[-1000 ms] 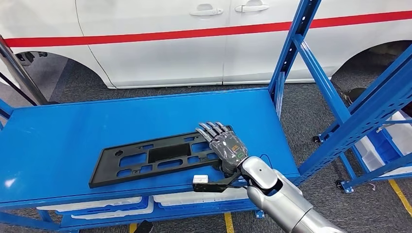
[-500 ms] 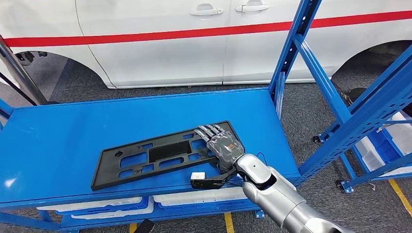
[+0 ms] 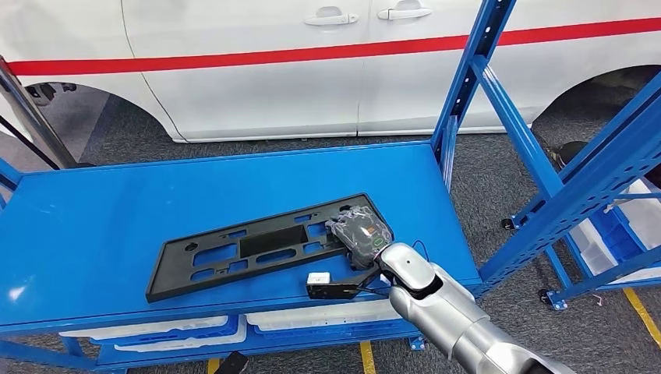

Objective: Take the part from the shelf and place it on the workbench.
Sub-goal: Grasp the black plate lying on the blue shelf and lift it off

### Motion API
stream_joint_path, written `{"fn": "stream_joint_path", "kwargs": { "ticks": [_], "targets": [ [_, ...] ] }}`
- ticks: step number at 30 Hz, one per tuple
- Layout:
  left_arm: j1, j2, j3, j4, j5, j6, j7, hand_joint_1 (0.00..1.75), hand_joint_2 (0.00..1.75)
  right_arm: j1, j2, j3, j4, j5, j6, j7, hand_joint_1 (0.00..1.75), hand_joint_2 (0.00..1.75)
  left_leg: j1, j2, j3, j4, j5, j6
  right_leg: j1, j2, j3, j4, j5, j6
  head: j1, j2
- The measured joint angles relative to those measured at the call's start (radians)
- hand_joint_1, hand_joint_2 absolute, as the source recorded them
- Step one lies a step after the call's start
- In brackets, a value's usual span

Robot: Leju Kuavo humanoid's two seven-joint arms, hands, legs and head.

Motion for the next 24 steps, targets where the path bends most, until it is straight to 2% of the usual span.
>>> {"fn": "stream_joint_path", "kwargs": {
  "ticks": [4, 8, 20, 24],
  "targets": [
    [0.000, 0.000, 0.000, 0.000, 0.005, 0.002, 0.000, 0.00, 0.00, 0.004, 0.000, -0.002, -0.001, 0.008, -0.044, 0.008, 1.75, 1.75, 0.000, 0.000, 0.000, 0.000, 0.000, 0.000, 0.000, 0.000, 0.000, 0.000, 0.000, 0.000, 0.000, 0.000],
    [0.001, 0.000, 0.000, 0.000, 0.011, 0.006, -0.003, 0.00, 0.00, 0.036, -0.005, -0.019, -0.038, 0.050, -0.097, 0.051, 1.75, 1.75, 0.000, 0.000, -0.001, 0.001, 0.000, 0.000, 0.000, 0.000, 0.000, 0.000, 0.000, 0.000, 0.000, 0.000],
    [0.015, 0.000, 0.004, 0.000, 0.041, 0.026, -0.016, 0.00, 0.00, 0.234, -0.042, -0.128, -0.364, 0.118, -0.265, 0.152, 1.75, 1.75, 0.000, 0.000, -0.003, 0.001, -0.001, 0.000, 0.000, 0.000, -0.002, 0.000, -0.001, 0.000, 0.000, 0.000],
    [0.019, 0.000, 0.006, 0.000, 0.050, 0.034, -0.020, 0.00, 0.00, 0.306, -0.044, -0.172, -0.446, 0.180, -0.331, 0.182, 1.75, 1.75, 0.000, 0.000, -0.003, 0.001, -0.001, 0.000, 0.000, 0.000, -0.002, 0.000, -0.001, 0.000, 0.000, 0.000]
  ]
}}
